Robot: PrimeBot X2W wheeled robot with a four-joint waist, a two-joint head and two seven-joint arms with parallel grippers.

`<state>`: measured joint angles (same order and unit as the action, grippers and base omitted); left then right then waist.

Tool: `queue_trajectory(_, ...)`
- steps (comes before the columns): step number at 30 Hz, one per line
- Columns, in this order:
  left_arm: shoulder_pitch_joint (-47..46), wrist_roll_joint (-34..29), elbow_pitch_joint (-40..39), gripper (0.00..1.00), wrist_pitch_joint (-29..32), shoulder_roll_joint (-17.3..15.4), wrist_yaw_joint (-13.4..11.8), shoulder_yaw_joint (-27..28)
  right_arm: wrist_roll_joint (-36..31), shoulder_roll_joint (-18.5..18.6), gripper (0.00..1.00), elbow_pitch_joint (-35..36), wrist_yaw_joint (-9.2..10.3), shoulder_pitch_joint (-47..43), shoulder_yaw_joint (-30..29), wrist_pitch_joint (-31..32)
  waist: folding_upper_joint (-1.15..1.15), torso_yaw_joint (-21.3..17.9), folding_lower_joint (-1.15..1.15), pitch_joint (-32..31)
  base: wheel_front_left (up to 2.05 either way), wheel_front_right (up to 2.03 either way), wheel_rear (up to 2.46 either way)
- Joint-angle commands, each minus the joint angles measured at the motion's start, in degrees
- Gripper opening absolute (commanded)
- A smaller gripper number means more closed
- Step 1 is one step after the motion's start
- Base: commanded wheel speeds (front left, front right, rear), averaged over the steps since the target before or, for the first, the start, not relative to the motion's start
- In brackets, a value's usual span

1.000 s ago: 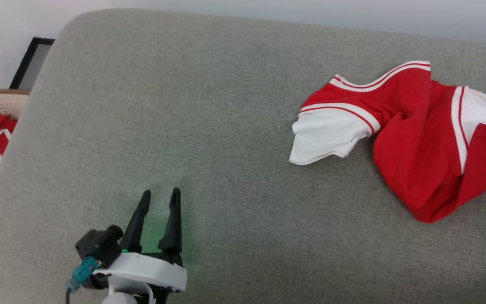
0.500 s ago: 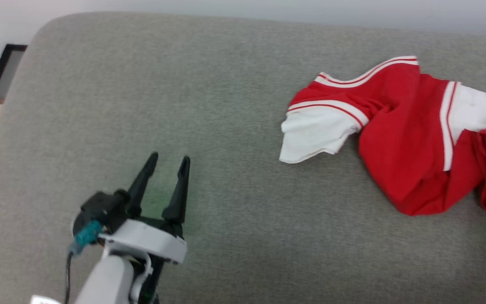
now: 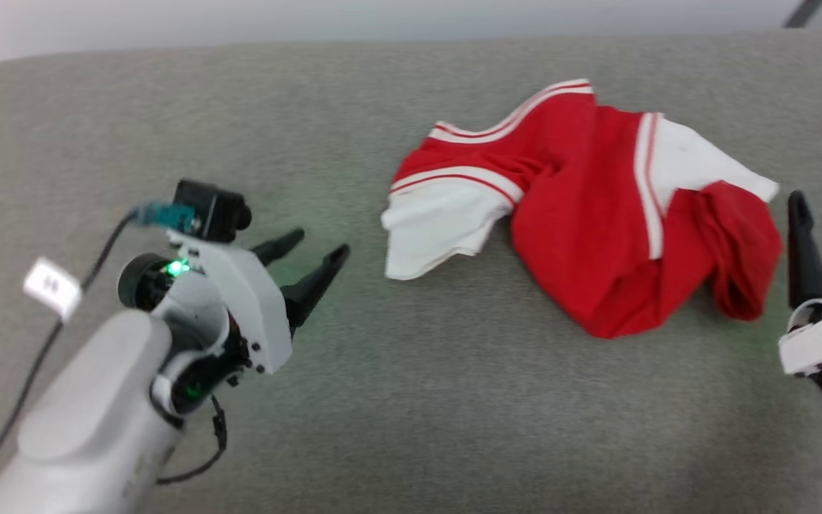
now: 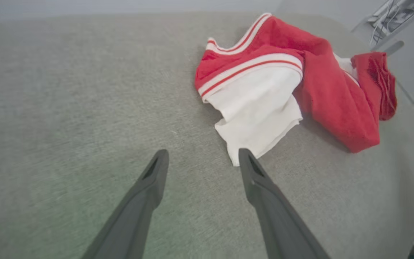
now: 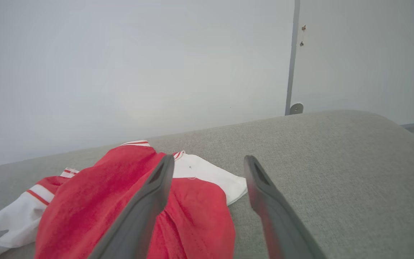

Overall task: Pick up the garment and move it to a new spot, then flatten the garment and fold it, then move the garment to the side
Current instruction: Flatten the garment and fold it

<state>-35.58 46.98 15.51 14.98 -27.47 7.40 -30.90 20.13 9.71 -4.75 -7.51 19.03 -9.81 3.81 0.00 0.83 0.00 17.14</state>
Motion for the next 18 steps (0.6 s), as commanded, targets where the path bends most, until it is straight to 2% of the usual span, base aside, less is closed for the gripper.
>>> queue_trajectory(1, -1.6, 3.3, 0.8, 1.00, 4.2, -0.9, 0.1, -0.9, 0.4, -1.0, 1.00, 1.5, 0.05, -1.3, 0.4, -0.1, 0.00, -3.5, 0.00, 0.6, 0.00, 0.00, 0.00)
queue_trajectory(4, -4.7, 10.0, 3.1, 1.00, 14.4, -2.1, 0.1, -2.7, 0.6, -2.4, 1.00, 4.4, 0.05, -2.9, 1.3, 0.3, 0.00, -5.7, 0.00, 1.1, 0.00, 0.00, 0.00)
queue_trajectory(7, -7.3, 14.2, 4.9, 1.00, 20.1, -2.8, 0.1, -3.5, 1.1, -3.4, 1.00, 6.2, 0.04, -3.9, 1.9, 0.6, 0.00, -7.7, 0.00, 1.7, 0.00, 0.00, 0.00)
queue_trajectory(11, -10.0, 16.9, 8.1, 1.00, 21.7, -2.3, 0.1, -3.6, 1.3, -4.2, 1.00, 7.2, 0.04, -4.7, 2.0, 0.4, 0.00, -9.7, 0.00, 2.4, 0.00, 0.00, 0.00)
queue_trajectory(18, -13.6, 18.0, 13.6, 1.00, 19.9, -1.2, 0.1, -5.8, 1.6, -5.1, 1.00, 6.7, 0.04, -5.0, 3.4, 0.2, 0.00, -11.6, 0.00, 3.0, 0.00, 0.00, 0.00)
